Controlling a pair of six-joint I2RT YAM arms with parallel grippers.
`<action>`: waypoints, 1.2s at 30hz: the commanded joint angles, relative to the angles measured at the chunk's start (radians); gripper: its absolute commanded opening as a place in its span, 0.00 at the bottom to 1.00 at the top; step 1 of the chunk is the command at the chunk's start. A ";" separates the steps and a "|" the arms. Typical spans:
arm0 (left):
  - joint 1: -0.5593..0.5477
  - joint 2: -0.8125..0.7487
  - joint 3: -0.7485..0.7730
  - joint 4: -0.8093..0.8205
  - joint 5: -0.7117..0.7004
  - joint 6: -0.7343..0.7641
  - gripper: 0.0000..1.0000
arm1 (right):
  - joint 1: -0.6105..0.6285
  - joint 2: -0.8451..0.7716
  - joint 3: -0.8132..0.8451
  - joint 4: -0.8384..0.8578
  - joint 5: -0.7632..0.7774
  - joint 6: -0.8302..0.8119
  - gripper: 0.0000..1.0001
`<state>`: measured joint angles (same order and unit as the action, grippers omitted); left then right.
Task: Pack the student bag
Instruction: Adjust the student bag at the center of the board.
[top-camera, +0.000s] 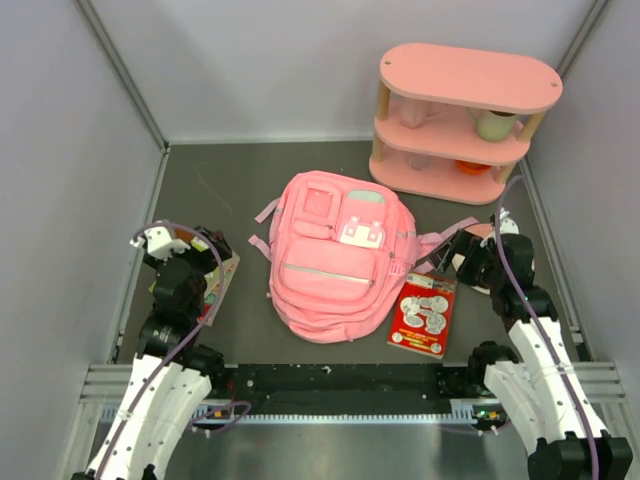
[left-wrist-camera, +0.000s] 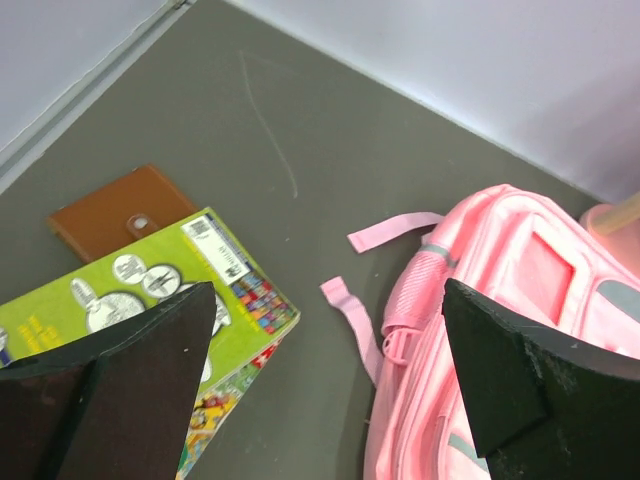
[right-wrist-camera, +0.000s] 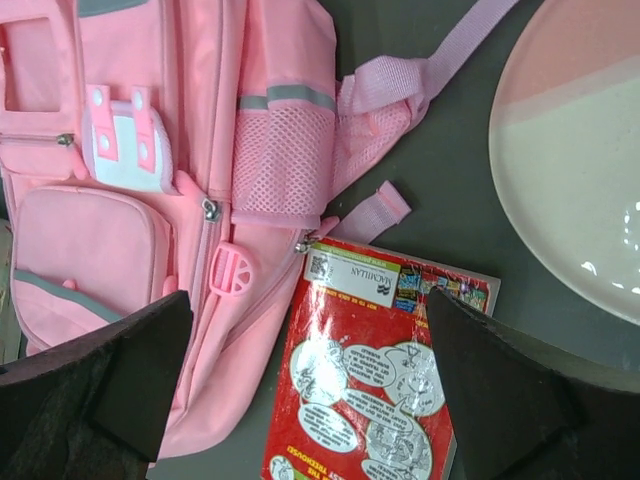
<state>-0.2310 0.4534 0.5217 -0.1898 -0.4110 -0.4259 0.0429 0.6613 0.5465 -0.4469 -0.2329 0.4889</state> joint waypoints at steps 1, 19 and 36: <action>-0.001 -0.048 0.051 -0.138 -0.082 -0.091 0.99 | -0.001 0.027 0.047 -0.018 0.011 -0.012 0.99; -0.002 -0.121 0.100 -0.237 0.314 -0.037 0.99 | -0.002 0.115 0.044 -0.027 -0.003 0.043 0.99; -0.287 0.074 -0.058 -0.270 0.342 -0.269 0.99 | 0.064 0.215 0.050 0.063 -0.189 0.039 0.95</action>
<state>-0.3977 0.5171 0.4892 -0.4641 0.0517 -0.5972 0.0685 0.8696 0.5465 -0.4328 -0.4129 0.5179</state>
